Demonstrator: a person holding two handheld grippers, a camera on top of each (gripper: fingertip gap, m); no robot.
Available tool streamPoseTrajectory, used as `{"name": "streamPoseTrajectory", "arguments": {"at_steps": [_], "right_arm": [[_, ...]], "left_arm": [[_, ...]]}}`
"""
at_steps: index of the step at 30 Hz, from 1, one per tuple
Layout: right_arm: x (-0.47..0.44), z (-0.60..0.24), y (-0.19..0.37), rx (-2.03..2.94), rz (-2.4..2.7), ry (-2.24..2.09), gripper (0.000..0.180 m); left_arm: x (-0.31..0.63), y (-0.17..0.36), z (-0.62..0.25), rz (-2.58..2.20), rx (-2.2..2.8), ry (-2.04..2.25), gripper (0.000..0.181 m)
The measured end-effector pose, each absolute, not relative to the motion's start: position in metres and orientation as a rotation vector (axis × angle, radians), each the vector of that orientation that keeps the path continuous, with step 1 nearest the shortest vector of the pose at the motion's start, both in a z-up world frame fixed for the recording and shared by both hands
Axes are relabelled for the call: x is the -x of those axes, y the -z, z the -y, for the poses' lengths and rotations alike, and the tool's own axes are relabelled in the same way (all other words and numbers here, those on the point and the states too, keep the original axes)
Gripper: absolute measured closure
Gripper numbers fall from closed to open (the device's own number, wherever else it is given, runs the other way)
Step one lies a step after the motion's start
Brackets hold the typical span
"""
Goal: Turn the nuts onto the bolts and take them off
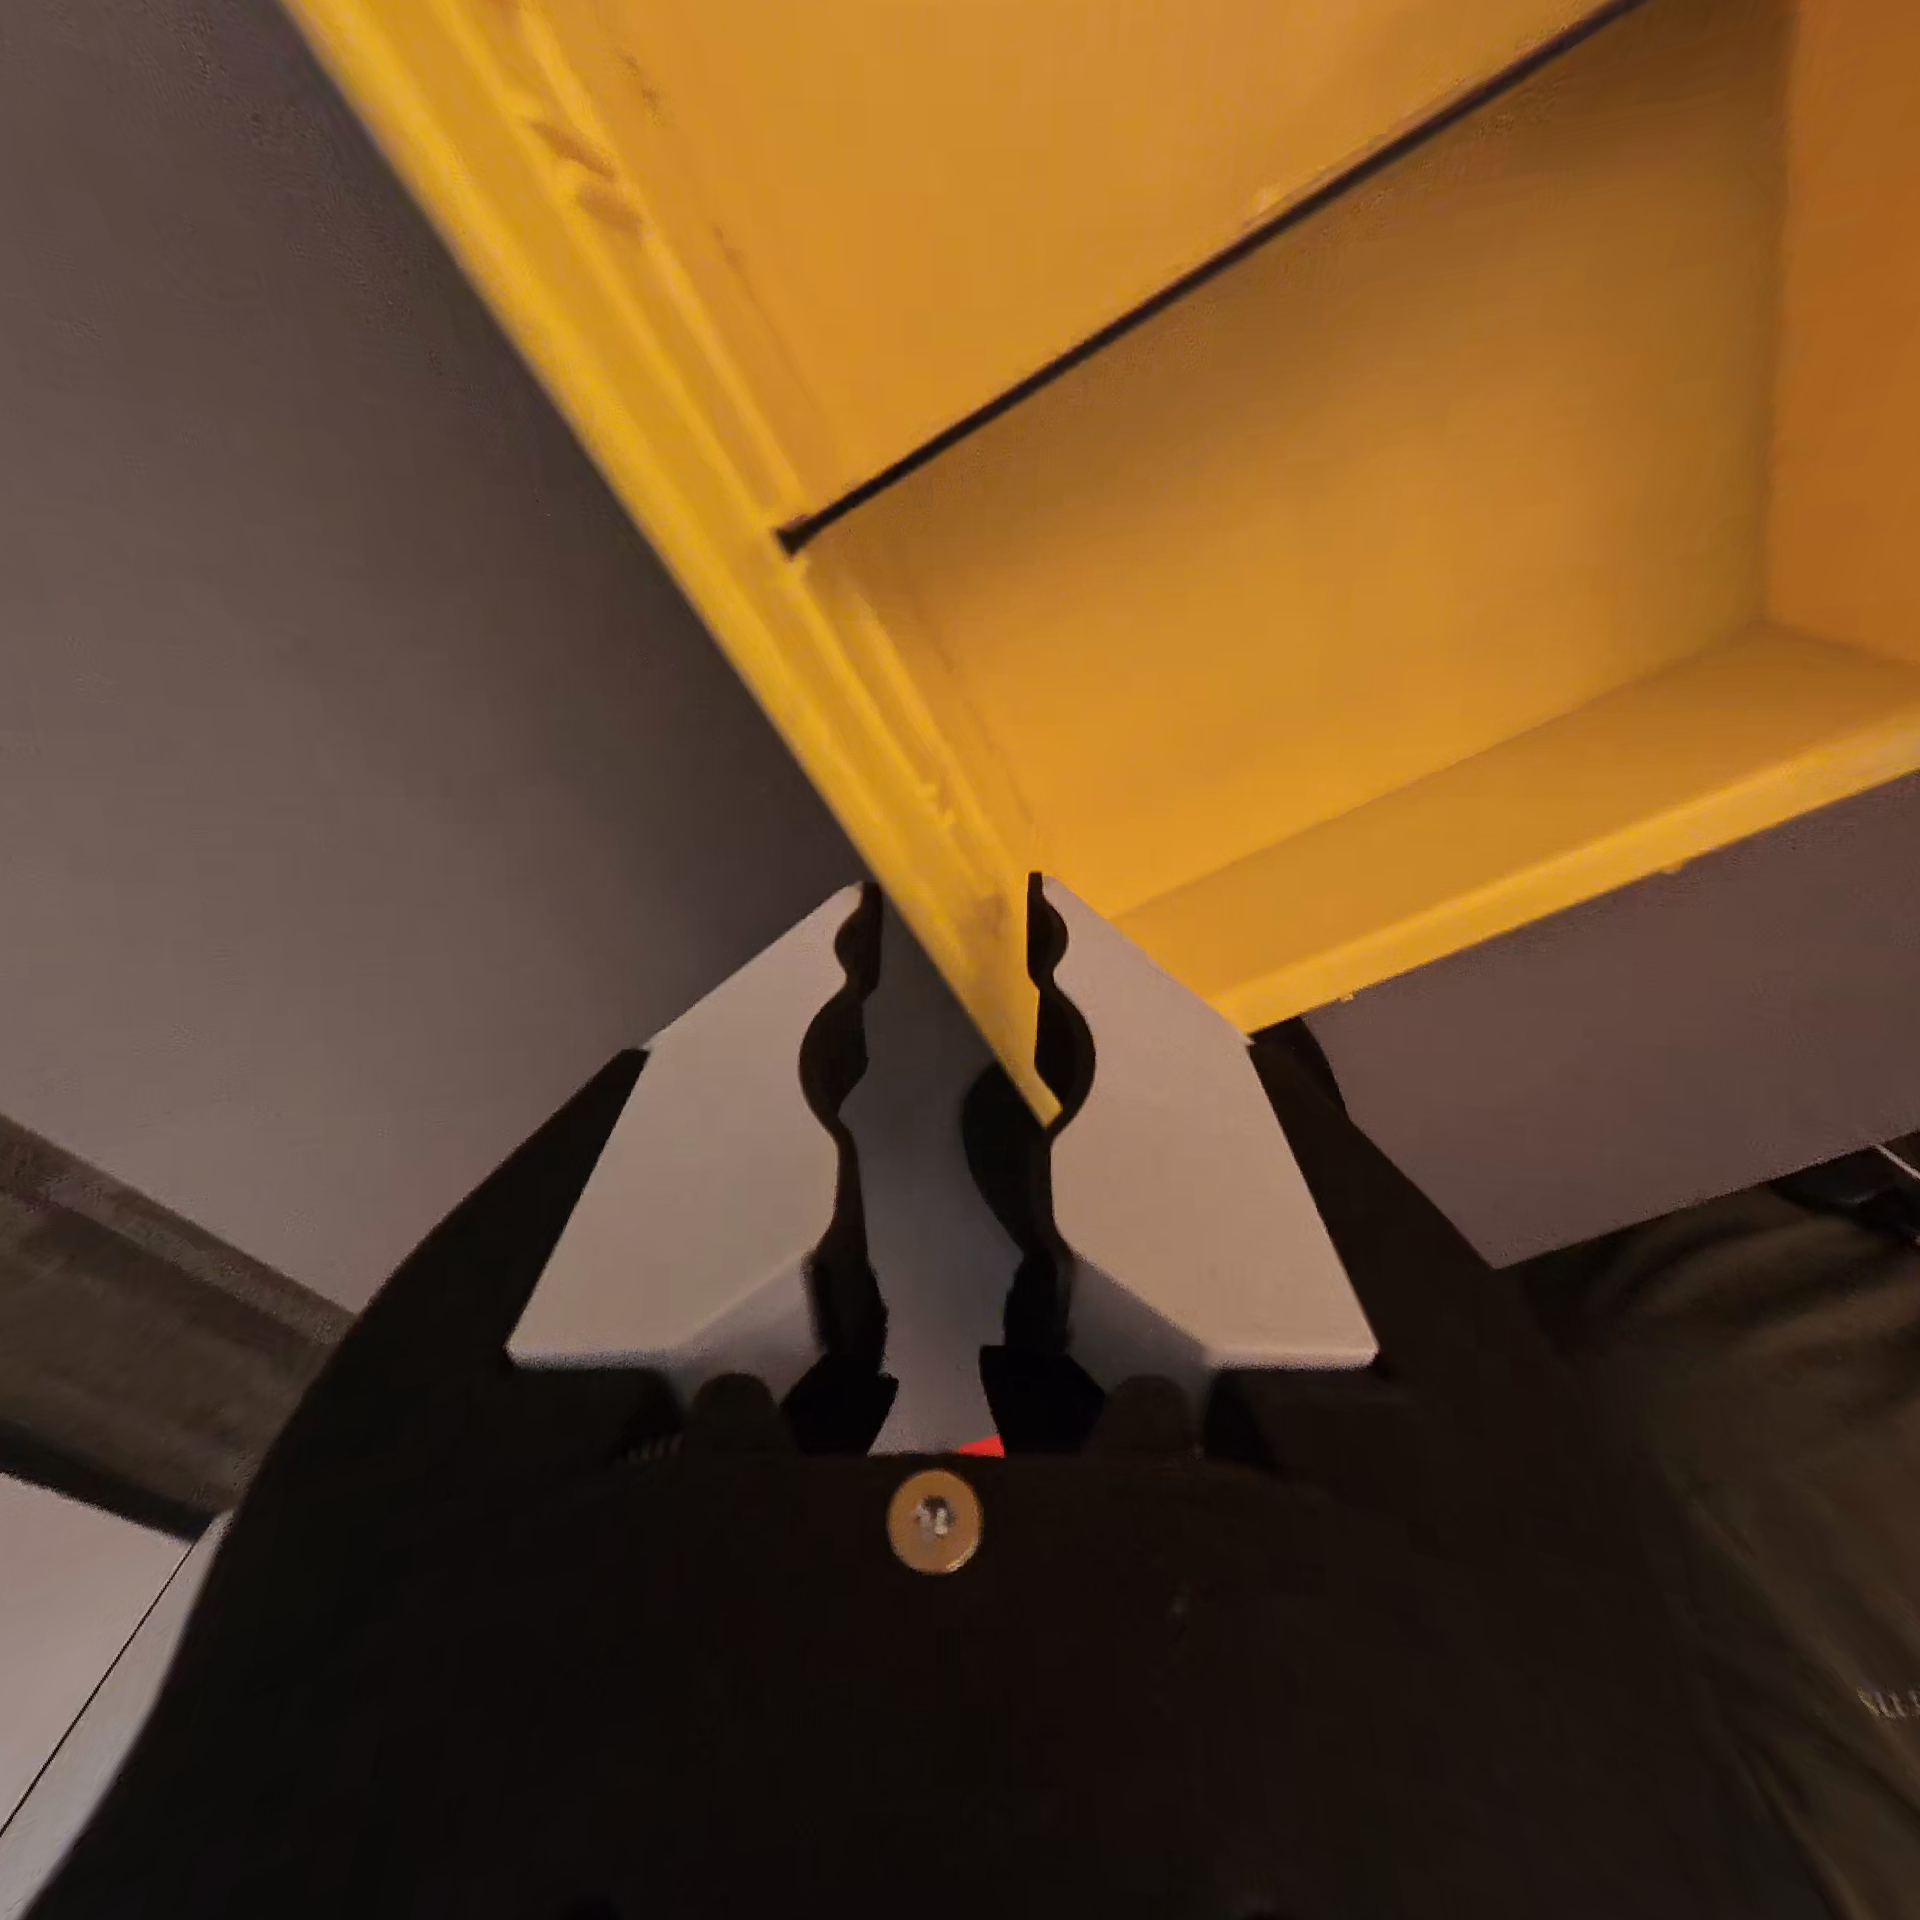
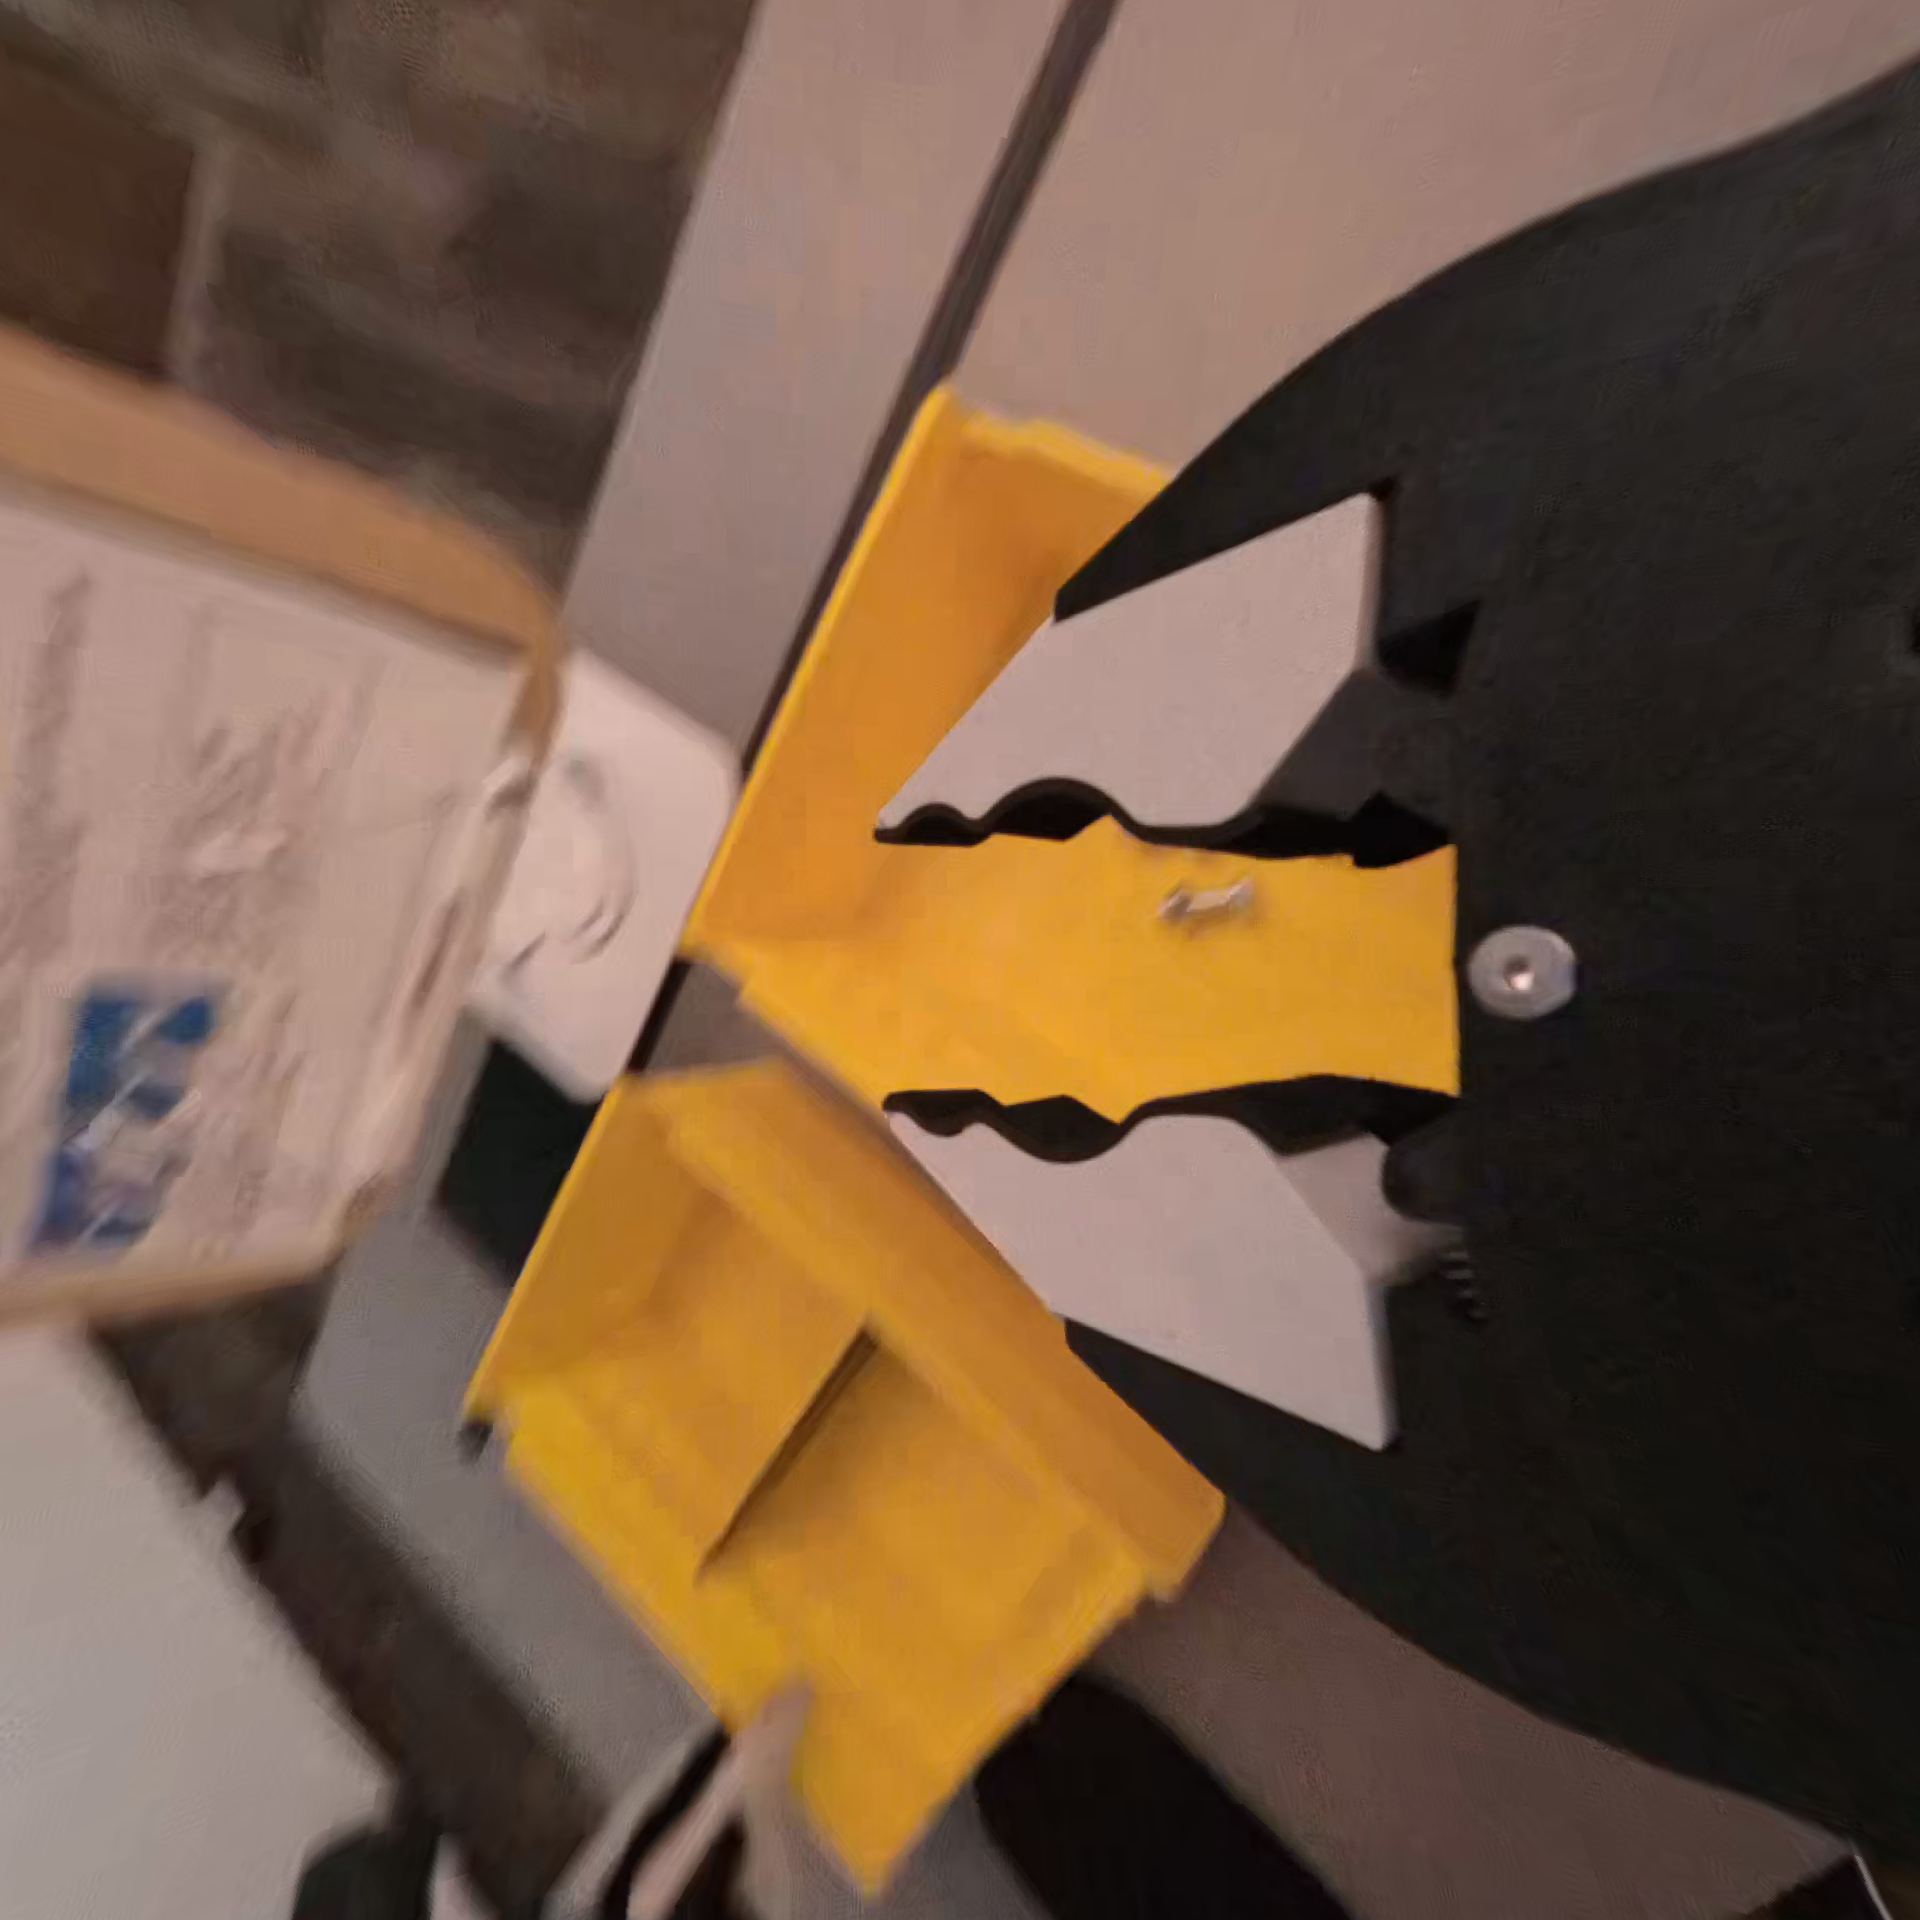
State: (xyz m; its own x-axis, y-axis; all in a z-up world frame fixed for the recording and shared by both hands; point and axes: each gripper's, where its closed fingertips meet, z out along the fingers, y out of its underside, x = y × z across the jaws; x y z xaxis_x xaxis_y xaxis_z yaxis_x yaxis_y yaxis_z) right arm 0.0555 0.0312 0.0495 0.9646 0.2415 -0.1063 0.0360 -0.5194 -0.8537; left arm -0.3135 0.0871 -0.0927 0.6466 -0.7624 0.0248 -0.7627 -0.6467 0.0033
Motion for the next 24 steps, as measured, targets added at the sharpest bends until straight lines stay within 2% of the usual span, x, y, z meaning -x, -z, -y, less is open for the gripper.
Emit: {"name": "streamPoseTrajectory", "arguments": {"at_steps": [1,3,5,7,9,12,15,19,21,24], "right_arm": [[-0.01,-0.029,-0.073,1.969,0.298,-0.414,0.13],[0.075,-0.016,-0.085,1.845,0.49,-0.721,0.112],[0.114,-0.027,-0.042,2.064,0.53,-0.774,0.104],[0.113,-0.051,0.01,2.325,0.546,-0.587,0.106],[0.108,-0.069,0.036,2.493,0.471,-0.537,0.113],[0.123,-0.072,0.056,2.662,0.399,-0.623,0.115],[0.115,-0.068,0.087,2.82,0.45,-0.393,0.114],[0.129,-0.069,0.113,2.903,0.383,-0.44,0.112],[0.138,-0.069,0.121,2.936,0.32,-0.525,0.115],[0.14,-0.058,0.139,3.05,0.279,-0.527,0.131]], "left_arm": [[0.315,0.083,-0.089,1.321,-2.886,-0.048,0.154],[0.316,0.063,-0.095,1.348,-2.992,-0.085,0.154],[0.315,0.043,-0.101,1.38,-3.094,-0.13,0.154],[0.313,0.027,-0.103,1.417,-3.17,-0.173,0.156],[0.31,0.017,-0.102,1.462,-3.204,-0.204,0.156],[0.305,0.011,-0.099,1.557,-3.196,-0.215,0.157],[0.298,0.01,-0.098,1.634,-3.168,-0.24,0.159],[0.291,0.009,-0.098,1.67,-3.159,-0.245,0.16],[0.287,0.008,-0.097,1.707,-3.151,-0.245,0.161],[0.285,0.005,-0.095,1.742,-3.15,-0.244,0.161]]}}
